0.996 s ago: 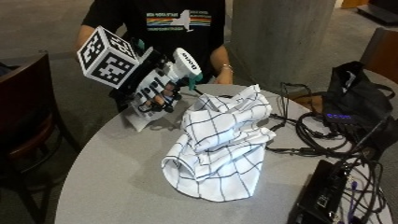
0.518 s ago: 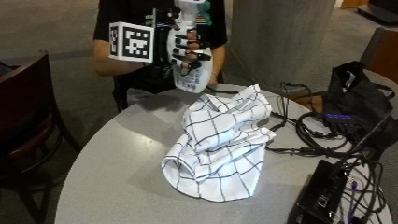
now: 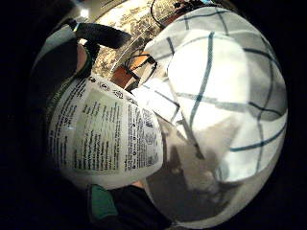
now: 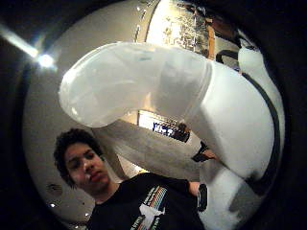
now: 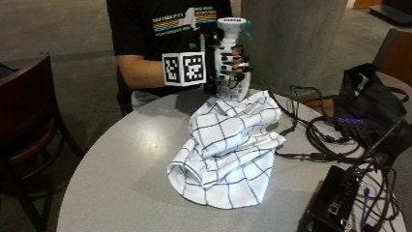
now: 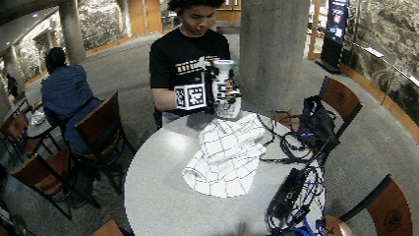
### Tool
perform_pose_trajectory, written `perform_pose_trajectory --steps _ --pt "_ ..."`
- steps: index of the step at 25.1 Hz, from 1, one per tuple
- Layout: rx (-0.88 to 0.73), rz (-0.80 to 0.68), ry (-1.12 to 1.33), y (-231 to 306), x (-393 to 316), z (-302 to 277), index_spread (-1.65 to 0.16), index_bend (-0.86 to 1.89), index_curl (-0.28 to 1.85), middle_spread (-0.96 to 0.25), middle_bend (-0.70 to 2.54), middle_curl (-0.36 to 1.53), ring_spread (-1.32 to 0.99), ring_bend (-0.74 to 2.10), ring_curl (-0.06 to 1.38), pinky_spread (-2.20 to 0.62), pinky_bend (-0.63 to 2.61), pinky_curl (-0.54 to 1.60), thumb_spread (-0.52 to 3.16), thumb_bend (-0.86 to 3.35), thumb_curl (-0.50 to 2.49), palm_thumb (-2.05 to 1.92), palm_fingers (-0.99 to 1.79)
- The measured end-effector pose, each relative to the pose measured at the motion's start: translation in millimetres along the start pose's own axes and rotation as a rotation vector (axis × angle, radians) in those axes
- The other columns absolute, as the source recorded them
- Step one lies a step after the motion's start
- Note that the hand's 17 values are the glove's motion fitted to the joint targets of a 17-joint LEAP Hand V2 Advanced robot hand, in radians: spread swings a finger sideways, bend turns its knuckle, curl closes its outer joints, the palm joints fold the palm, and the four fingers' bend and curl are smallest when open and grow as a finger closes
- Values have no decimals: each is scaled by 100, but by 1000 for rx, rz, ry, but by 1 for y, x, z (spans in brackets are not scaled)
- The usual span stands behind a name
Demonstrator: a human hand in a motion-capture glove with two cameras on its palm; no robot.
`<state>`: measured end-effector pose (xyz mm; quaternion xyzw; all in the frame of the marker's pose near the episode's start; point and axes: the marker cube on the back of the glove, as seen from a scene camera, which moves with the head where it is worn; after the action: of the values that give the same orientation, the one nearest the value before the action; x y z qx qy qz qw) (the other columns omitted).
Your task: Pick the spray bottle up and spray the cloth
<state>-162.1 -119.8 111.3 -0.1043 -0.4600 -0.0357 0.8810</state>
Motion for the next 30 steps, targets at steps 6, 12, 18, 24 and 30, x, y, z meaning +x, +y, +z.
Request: perform_pose_trajectory --steps 6,12,18,24,30 --pt "-19 -27 43 0 17 17 -17 28 59 -9 22 47 -5 23 39 6 18 33 37 -4 77 97 113" --pt "-40 -54 60 8 21 9 -18 10 52 -7 28 48 -4 21 38 6 20 34 59 -6 72 88 100" --pt "140 -51 6 32 17 -31 -22 4 43 -5 27 47 -3 23 39 13 27 37 79 -5 62 75 79" --pt "262 -42 -12 52 13 -69 -22 10 37 -4 29 46 -3 26 38 14 24 36 91 -2 58 74 88" --pt "372 -89 -54 58 14 -89 -21 13 36 -4 30 46 -5 28 38 14 19 35 98 -1 55 76 95"
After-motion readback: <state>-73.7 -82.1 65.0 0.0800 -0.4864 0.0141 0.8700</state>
